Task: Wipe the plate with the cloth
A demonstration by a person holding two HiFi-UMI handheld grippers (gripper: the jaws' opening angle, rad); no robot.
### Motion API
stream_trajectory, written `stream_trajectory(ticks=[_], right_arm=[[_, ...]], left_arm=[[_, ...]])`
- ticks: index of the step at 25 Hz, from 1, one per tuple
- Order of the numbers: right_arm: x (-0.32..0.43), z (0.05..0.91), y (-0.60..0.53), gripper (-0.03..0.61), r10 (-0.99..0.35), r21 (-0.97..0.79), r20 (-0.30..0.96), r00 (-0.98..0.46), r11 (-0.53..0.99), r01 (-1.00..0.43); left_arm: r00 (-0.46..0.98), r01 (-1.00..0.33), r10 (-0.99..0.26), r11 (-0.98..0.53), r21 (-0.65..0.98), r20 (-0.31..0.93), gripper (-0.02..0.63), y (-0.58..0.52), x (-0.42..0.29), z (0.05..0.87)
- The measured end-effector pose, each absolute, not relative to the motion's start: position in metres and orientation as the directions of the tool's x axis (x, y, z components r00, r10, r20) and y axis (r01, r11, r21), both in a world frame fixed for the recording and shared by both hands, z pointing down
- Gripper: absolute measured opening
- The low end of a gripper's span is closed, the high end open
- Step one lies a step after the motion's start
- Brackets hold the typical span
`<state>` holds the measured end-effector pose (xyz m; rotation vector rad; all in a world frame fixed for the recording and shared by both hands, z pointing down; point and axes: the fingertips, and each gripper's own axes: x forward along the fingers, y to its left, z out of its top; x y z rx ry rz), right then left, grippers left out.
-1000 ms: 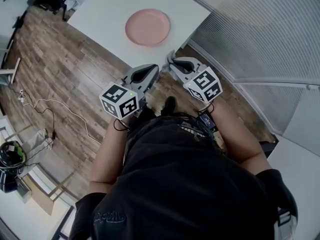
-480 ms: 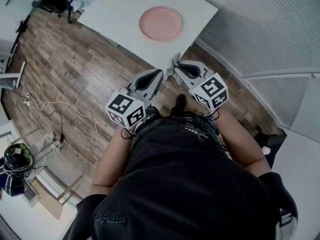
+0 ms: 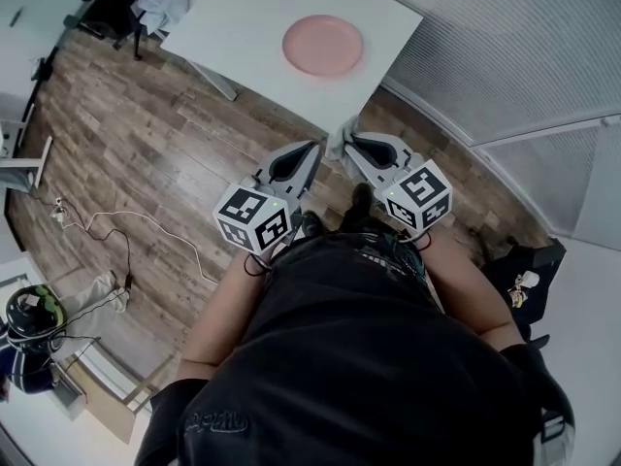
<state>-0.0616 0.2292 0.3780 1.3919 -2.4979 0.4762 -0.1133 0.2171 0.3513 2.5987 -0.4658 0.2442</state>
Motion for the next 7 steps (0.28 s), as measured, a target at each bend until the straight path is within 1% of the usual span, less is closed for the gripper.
stream_trajectory(ticks=[7], right_arm=[[-0.081,0.373,0.244,0.041,-0.808,-0.173,0.331,-0.486,0.455,-0.874]], left_arm=[[0.935,-0.338,-0.246,-0.837,0.43,0.257,0.015,0.234,-0.133,0.357]])
